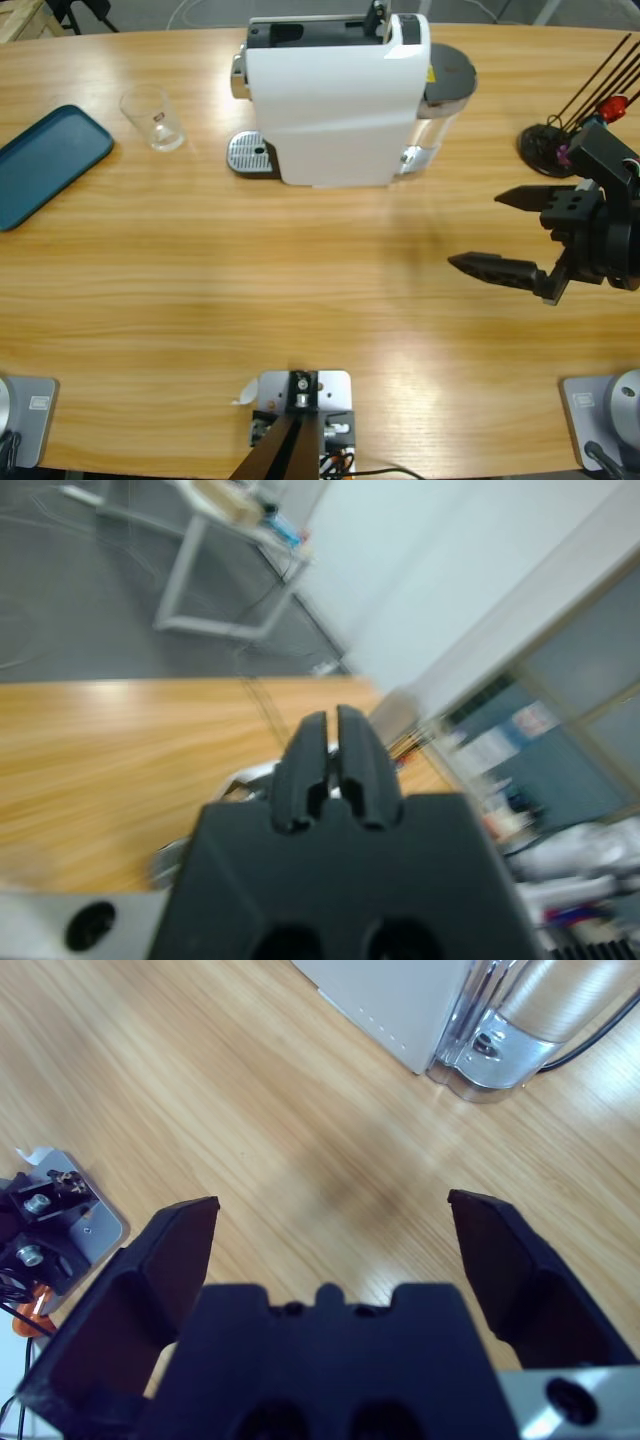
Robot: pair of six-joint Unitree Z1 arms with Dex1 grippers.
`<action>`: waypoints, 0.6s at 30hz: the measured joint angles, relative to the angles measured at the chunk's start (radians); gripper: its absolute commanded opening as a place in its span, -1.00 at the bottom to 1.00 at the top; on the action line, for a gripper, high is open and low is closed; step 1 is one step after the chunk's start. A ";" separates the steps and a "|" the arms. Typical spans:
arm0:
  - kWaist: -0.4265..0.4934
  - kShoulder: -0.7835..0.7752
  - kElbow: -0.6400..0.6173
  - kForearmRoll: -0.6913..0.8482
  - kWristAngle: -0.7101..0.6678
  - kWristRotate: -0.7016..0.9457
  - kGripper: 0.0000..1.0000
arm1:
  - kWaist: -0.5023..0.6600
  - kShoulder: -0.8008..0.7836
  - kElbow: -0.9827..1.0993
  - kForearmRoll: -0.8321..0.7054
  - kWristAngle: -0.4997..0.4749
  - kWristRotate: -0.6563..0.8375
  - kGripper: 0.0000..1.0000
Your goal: Pour coffee
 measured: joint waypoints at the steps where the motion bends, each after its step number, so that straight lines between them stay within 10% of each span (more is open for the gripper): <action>1: -0.013 -0.009 -0.034 0.113 0.053 0.078 0.65 | 0.000 0.000 0.000 0.000 0.000 0.000 1.00; 10: -0.075 -0.069 -0.062 0.511 0.368 0.475 0.87 | 0.000 -0.026 -0.134 0.214 -0.101 -0.007 1.00; 18: -0.178 -0.074 0.023 0.537 0.477 0.520 0.54 | -0.076 0.063 -0.304 0.370 -0.306 -0.005 0.77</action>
